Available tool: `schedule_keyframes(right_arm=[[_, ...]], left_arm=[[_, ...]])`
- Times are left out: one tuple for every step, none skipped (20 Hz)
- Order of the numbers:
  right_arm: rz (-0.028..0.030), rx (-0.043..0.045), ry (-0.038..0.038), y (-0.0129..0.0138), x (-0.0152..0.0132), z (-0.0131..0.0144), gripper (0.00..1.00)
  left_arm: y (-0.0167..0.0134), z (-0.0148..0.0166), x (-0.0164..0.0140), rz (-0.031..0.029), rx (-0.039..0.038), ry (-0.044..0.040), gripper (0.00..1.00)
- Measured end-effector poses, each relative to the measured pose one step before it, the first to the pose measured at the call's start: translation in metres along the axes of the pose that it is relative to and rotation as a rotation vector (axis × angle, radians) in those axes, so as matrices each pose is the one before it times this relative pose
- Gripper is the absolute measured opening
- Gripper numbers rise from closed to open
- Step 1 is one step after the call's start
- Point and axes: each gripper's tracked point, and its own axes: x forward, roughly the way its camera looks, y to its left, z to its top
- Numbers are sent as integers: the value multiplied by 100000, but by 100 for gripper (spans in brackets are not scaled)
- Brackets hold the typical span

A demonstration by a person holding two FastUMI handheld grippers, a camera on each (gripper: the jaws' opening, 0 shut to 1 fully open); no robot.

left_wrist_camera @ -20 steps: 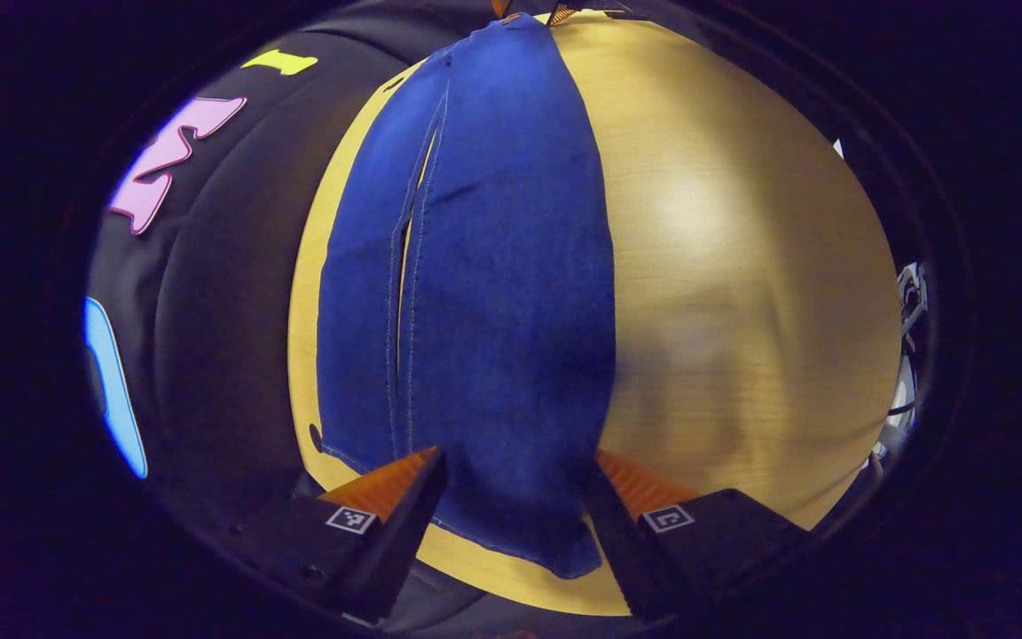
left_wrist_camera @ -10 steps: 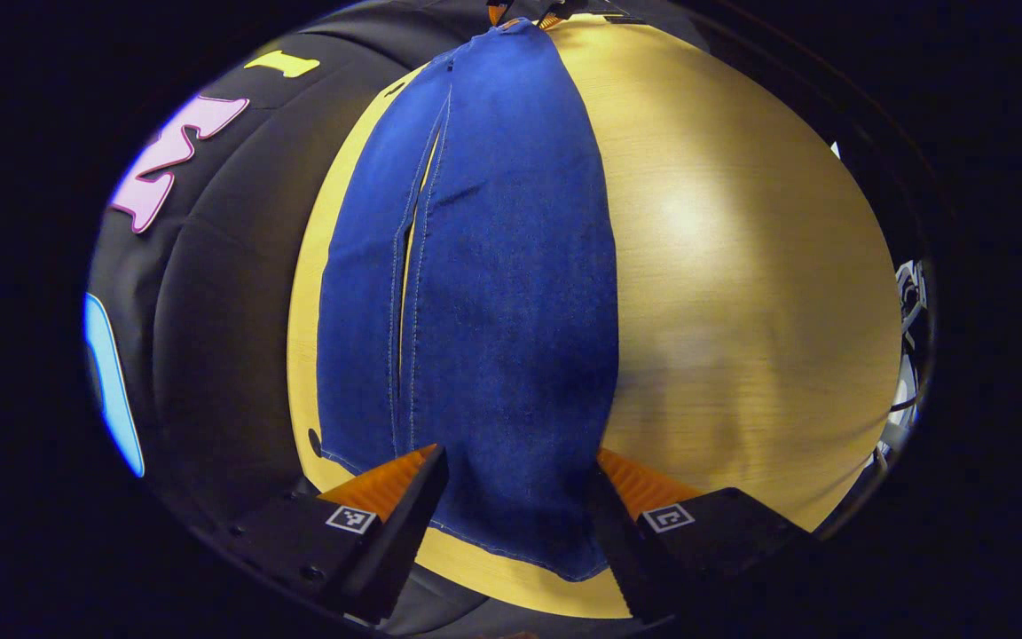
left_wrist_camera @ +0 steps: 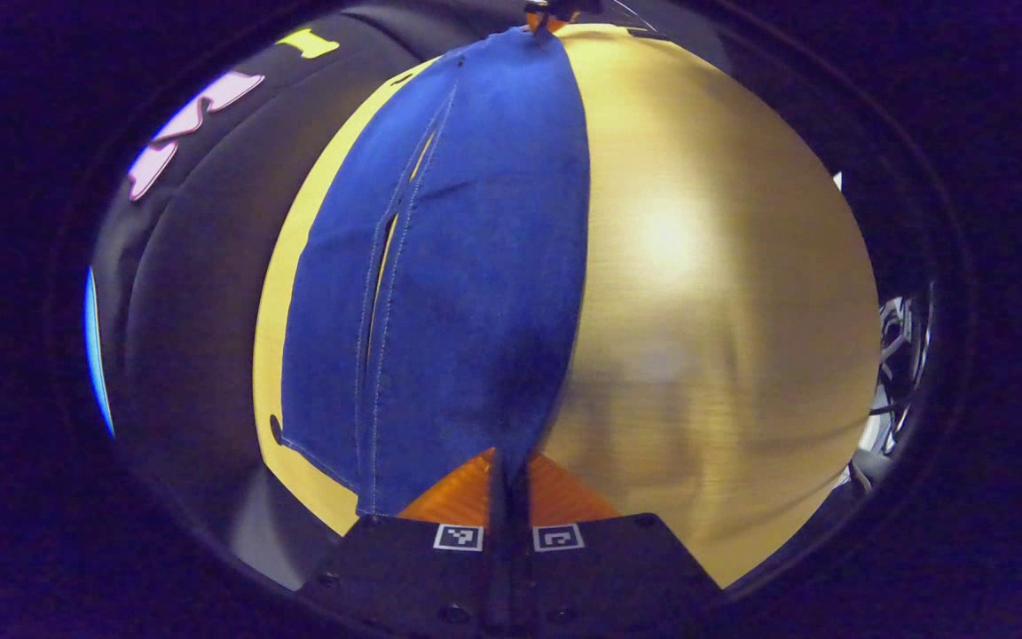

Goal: Grasp the waist and the cuffs of the jeans and fold them to make the two legs overlap; first hold the waist and fold one-third of the jeans toward the cuffs, then hold the cuffs and fold the remaining one-third in the same direction to finish folding.

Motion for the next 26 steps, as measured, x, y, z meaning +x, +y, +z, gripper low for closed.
schedule_keyframes(right_arm=[[578, 5850, -659, -425, -467, 301, 5], [-178, 6545, -1444, -788, -327, 428, 5], [-266, 7144, -1163, -896, -516, 442, 2], [-493, 6544, -1561, -895, -705, 702, 5], [-784, 5799, -2239, -965, -689, 1019, 5], [-1507, 4689, -2916, -1300, -619, 1222, 5], [-1916, 3736, -3122, -1309, -647, 1481, 5], [-2157, 3218, -3062, -1538, -106, 1522, 5], [-1664, 3441, -1991, -1466, 402, 1363, 5], [-1608, 2955, -1866, -1135, 595, 1172, 5], [-1349, 2582, -1750, -872, 618, 1427, 5], [-1439, 2501, -1515, -862, 871, 1239, 5], [-1629, 2399, -1365, -624, 1162, 1230, 5], [-2037, 2299, -599, -565, 1273, 1148, 5], [-1942, 2374, 1321, -532, 1298, 820, 5], [-1584, 2660, -91, -267, 1387, 867, 5], [-917, 3450, 229, -134, 1844, 740, 5], [-608, 4120, 902, 76, 1545, 332, 5], [-499, 3338, 1044, 68, 1576, 185, 5], [336, 3258, 2001, 215, 1506, -255, 5], [746, 4244, 2474, 349, 1367, -443, 5], [594, 5069, 2034, 344, 1380, -361, 5], [325, 5718, 2093, 148, 1237, -278, 5], [434, 5878, 2621, 85, 874, -444, 5], [559, 5490, 3388, 134, 718, -582, 5], [532, 4641, 2652, -10, 866, -402, 5]], left_arm=[[42, 202, 15, -393, -3814, -1362, 6], [-155, 118, -60, -1347, -4392, -530, 6], [-254, -12, 155, -1404, -4527, -911, 6], [-30, 242, 177, -926, -4288, -686, 6], [309, 402, -247, 1004, -3409, -1163, 6], [125, 634, -171, 409, -3309, -1658, 6], [189, 572, -272, 134, -3641, -1372, 6], [205, 573, -94, -330, -3609, -1264, 6], [396, 755, -243, 361, -3616, -1549, 6], [499, 771, -165, 862, -3234, -1493, 6], [671, 886, -231, 1786, -3166, -1389, 6], [894, 1149, 97, 4049, -2703, -985, 6], [1221, 857, 229, 5532, -3029, -704, 6], [748, 813, 291, 4727, -4552, -32, 6], [274, 1034, 128, 2742, -4717, 211, 6], [202, 769, 312, 1543, -3545, 838, 6], [716, 132, 672, 1263, -2777, 1691, 6], [363, -323, 1007, 1135, -2470, 2818, 6], [396, -141, 1302, 834, -2036, 2889, 6], [254, -42, 1010, 1165, -596, 1910, 6], [167, 82, 616, 1258, 140, 2106, 6], [224, 220, 871, 2026, 1392, 1683, 6], [174, -63, 631, 1008, 1663, 1418, 6], [4, -144, 637, 154, 1876, 2124, 6], [305, -84, 465, 1074, 877, 1254, 6], [-161, 46, 177, 112, -102, 963, 7]])
